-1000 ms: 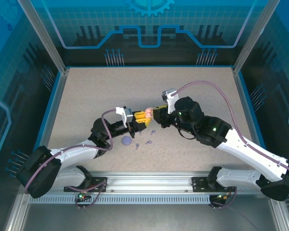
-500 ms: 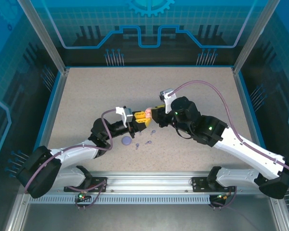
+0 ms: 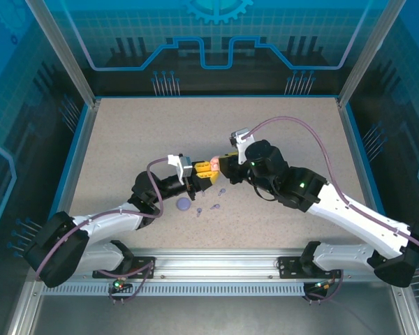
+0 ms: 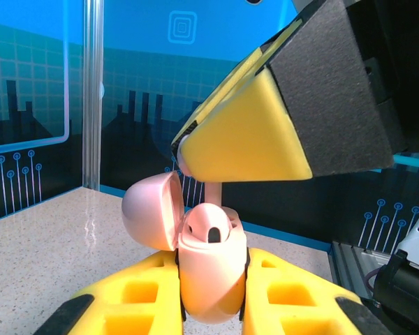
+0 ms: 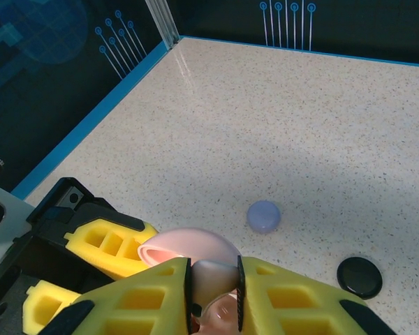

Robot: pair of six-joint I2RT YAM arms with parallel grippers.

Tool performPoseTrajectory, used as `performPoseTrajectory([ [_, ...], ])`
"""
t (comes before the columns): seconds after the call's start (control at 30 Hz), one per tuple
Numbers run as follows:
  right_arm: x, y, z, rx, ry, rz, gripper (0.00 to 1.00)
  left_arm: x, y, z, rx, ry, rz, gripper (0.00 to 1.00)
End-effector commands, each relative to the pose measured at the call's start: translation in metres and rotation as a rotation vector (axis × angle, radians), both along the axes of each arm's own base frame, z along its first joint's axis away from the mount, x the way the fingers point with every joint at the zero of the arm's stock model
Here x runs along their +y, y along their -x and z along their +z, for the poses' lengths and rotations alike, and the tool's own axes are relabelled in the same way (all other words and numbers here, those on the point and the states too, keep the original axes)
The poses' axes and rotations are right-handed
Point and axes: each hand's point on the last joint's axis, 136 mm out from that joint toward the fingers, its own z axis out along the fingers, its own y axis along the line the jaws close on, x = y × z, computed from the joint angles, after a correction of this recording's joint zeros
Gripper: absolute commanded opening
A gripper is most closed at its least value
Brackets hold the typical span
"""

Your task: Insert the wireless bluetooth earbuds into the charging case

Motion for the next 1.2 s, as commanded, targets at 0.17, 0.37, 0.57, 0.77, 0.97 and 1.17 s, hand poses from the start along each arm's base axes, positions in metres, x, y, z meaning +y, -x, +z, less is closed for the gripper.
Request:
performPoseTrajectory([
  [0.17, 0.008, 0.003, 0.0, 0.006, -0.004, 0.028, 0.24, 0.001, 0.001, 0.018, -0.046, 0.044, 0.006, 0.16],
  [0.37, 0.001, 0.007, 0.003, 0.009, -0.005, 0.02, 0.41, 0.001, 0.001, 0.018, -0.047, 0.043, 0.007, 0.16],
  [0.57, -0.009, 0.012, 0.028, -0.021, -0.058, 0.041, 0.54, 0.001, 0.001, 0.017, -0.045, 0.042, 0.007, 0.16],
  [0.77, -0.028, 0.017, 0.043, -0.018, -0.146, 0.06, 0.66, 0.0, 0.002, 0.018, -0.046, 0.048, 0.003, 0.16],
  [0.97, -0.041, 0.012, 0.028, 0.073, -0.182, 0.094, 0.65, 0.0, 0.007, 0.026, -0.069, 0.066, -0.02, 0.16],
  [1.17, -0.039, 0.008, 0.025, 0.153, -0.249, 0.137, 0.68, 0.0, 0.014, 0.033, -0.113, 0.077, -0.045, 0.15],
])
